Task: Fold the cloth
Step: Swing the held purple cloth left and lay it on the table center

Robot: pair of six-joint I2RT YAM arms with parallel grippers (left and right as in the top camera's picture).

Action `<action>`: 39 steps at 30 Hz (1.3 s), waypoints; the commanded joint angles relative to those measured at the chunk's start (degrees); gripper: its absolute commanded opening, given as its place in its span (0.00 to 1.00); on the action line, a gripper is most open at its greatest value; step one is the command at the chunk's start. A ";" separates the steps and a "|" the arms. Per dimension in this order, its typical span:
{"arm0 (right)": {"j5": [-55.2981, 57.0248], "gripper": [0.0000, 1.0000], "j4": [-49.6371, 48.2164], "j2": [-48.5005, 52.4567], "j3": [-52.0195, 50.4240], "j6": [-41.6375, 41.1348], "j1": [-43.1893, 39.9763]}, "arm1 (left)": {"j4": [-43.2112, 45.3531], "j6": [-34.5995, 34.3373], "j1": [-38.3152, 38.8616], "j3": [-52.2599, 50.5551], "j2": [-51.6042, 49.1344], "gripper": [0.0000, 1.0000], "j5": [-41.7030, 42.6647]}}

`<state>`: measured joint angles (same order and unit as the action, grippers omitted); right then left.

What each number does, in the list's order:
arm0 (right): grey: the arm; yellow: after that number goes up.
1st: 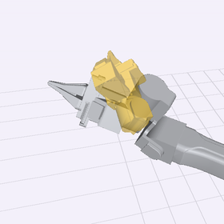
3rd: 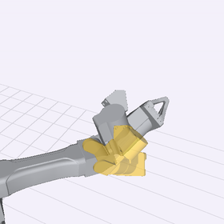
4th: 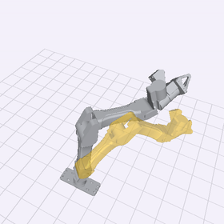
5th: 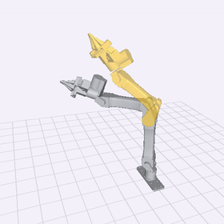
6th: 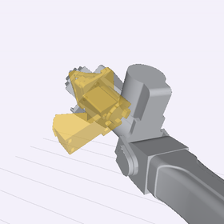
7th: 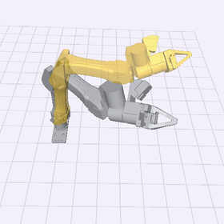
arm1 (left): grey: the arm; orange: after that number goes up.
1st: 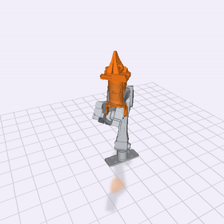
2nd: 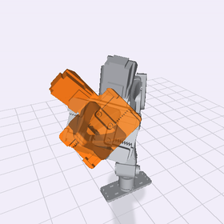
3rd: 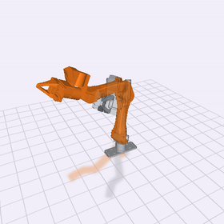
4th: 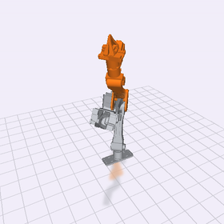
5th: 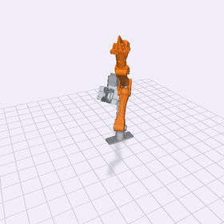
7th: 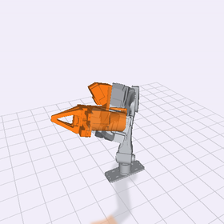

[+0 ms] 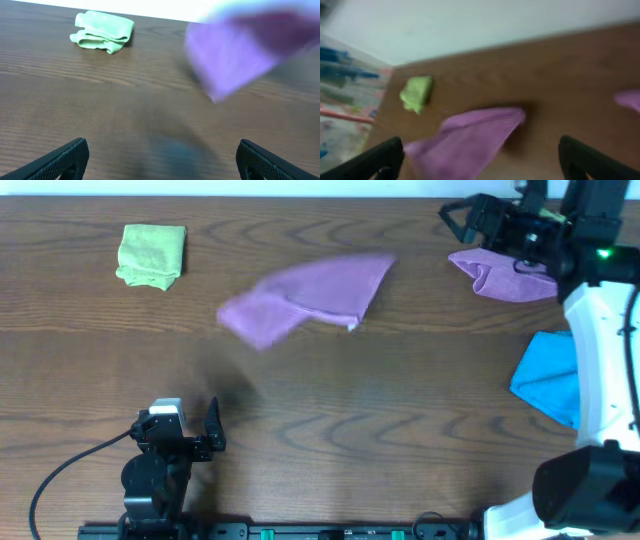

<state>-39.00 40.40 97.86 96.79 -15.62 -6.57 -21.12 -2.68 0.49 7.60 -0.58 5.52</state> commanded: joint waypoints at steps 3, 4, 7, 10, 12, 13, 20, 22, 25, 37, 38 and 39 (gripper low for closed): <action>4.68 0.99 7.02 -0.44 0.44 10.93 2.51 | -0.39 1.01 -0.09 -1.22 0.33 0.95 -1.01; 5.70 0.99 8.81 -0.22 0.22 13.14 4.42 | -0.42 1.01 -0.09 -1.20 0.33 0.95 -1.01; 9.90 0.94 10.86 0.50 -1.44 18.16 11.17 | -0.42 1.01 -0.09 -1.22 0.33 0.95 -1.01; 19.82 0.79 9.66 2.21 -3.82 19.12 18.47 | -0.42 1.01 -0.09 -1.22 0.33 0.95 -1.01; 23.91 0.40 8.46 4.63 -4.46 19.17 22.71 | -0.42 1.01 -0.09 -1.22 0.33 0.95 -1.01; 25.14 0.18 7.74 6.23 -4.46 19.19 24.33 | -0.42 1.01 -0.11 -1.22 0.33 0.95 -1.01; 26.75 0.01 4.28 18.18 -4.46 19.10 28.81 | -0.39 1.01 -0.09 -1.22 0.33 0.95 -1.01; 26.16 0.01 3.93 19.96 -4.46 19.15 29.20 | -0.42 1.01 -0.09 -1.22 0.33 0.95 -1.01; 26.03 0.01 3.72 22.23 -4.46 19.17 29.77 | -0.39 1.01 -0.09 -1.22 0.33 0.95 -1.01; 23.15 0.01 4.61 25.22 -4.76 22.58 32.48 | -0.42 1.01 -0.09 -1.22 0.33 0.95 -1.01; 23.87 0.01 4.59 25.51 -4.76 22.56 32.70 | -0.42 1.01 -0.09 -1.22 0.33 0.96 -1.01; 24.24 0.01 4.63 25.70 -4.76 22.58 32.89 | -0.39 1.01 -0.09 -1.22 0.33 0.95 -1.01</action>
<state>-15.31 44.97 122.52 92.49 5.08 25.23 -21.12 -2.68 0.47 7.60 -0.58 5.52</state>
